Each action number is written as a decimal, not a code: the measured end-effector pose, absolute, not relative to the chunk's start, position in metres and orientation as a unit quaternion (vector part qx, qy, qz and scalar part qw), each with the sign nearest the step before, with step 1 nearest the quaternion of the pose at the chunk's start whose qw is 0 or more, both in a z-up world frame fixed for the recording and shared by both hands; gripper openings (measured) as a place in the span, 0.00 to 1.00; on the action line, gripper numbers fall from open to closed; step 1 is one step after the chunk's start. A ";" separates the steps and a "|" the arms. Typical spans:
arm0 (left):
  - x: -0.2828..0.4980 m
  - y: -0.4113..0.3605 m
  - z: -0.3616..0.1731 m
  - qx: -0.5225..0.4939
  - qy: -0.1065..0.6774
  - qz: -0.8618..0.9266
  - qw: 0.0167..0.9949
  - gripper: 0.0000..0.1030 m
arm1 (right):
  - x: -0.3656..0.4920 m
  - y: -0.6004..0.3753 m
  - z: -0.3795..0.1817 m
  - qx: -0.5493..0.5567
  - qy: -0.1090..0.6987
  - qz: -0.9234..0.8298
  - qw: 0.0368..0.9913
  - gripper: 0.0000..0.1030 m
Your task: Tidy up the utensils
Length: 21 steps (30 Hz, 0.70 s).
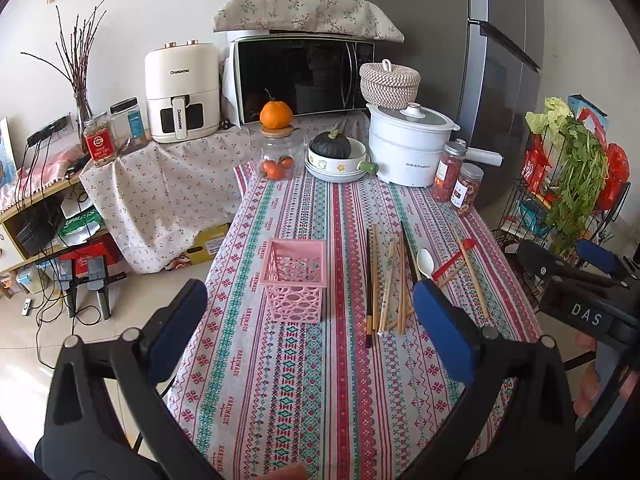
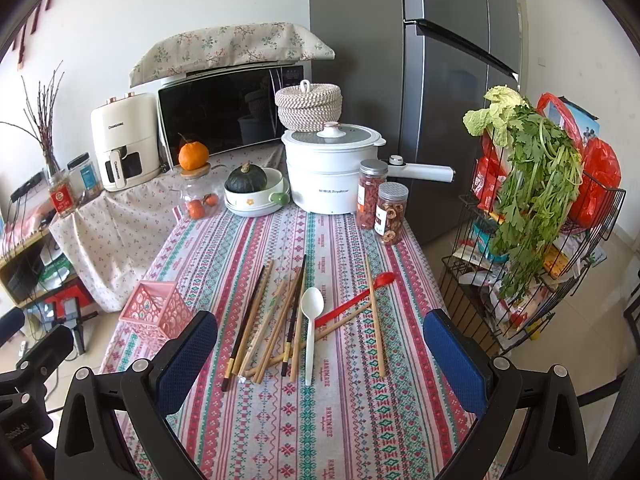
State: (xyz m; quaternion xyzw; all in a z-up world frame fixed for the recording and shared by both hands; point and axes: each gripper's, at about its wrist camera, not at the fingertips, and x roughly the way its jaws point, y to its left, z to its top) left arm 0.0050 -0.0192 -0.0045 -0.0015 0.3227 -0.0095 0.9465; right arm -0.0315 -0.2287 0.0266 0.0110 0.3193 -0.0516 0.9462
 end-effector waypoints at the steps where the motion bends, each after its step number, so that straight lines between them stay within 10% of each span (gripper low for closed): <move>1: 0.001 -0.013 -0.004 -0.001 0.324 -0.009 0.946 0.99 | -0.031 -0.229 0.026 0.011 0.320 -0.051 0.946 1.00; 21: 0.000 -0.015 -0.002 -0.002 0.322 -0.010 0.947 0.99 | -0.032 -0.229 0.026 0.012 0.320 -0.051 0.946 1.00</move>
